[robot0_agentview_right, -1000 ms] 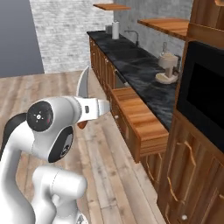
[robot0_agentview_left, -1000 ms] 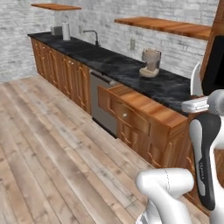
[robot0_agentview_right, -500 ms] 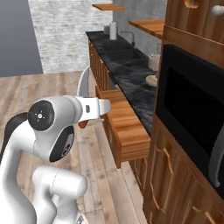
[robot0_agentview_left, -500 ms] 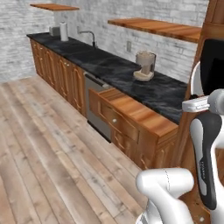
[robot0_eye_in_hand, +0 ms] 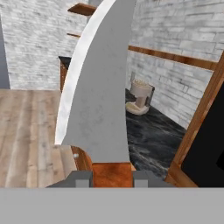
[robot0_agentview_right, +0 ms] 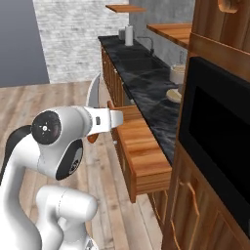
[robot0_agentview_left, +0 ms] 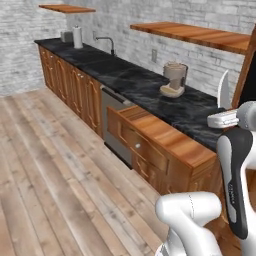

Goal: Pick up the metallic utensils from the counter and place them in the open drawer. Make sure not to pick up any wooden utensils.

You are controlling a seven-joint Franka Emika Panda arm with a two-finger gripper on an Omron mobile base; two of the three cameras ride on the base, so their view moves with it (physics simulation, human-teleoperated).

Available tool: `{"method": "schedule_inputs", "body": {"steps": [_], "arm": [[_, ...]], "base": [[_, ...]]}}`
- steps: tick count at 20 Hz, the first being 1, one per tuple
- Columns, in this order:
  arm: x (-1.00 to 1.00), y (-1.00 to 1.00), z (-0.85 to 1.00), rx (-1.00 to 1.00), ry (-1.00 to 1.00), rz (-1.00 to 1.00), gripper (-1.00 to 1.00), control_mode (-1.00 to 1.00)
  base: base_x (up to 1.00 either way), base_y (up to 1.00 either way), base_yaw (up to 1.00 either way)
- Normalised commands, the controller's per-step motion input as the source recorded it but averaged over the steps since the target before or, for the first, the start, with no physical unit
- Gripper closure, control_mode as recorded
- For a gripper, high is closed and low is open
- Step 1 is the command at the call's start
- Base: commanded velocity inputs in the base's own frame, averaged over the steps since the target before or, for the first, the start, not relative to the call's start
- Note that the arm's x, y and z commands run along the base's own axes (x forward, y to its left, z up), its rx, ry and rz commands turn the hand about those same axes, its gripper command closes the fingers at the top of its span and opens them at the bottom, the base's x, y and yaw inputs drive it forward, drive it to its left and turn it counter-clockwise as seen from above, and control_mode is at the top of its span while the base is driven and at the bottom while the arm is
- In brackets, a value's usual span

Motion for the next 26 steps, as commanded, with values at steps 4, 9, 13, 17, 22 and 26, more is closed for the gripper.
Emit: {"method": "schedule_inputs", "body": {"steps": [4,9,13,17,22,26], "arm": [[0.0,0.0,0.0,0.0,0.0,0.0,1.0,1.0],[0.0,0.0,0.0,0.0,0.0,0.0,1.0,1.0],[0.0,0.0,0.0,0.0,0.0,0.0,1.0,1.0],[0.0,0.0,0.0,0.0,0.0,0.0,1.0,1.0],[0.0,0.0,0.0,0.0,0.0,0.0,1.0,1.0],[0.5,0.0,-0.56,-0.11,0.06,0.0,1.0,-1.0]], "base": [[0.01,-0.02,0.03],[-0.3,0.14,0.03],[-0.46,-0.04,0.07],[-0.03,-0.37,0.13],[-0.16,-0.03,0.09],[0.0,0.0,0.01]]}}
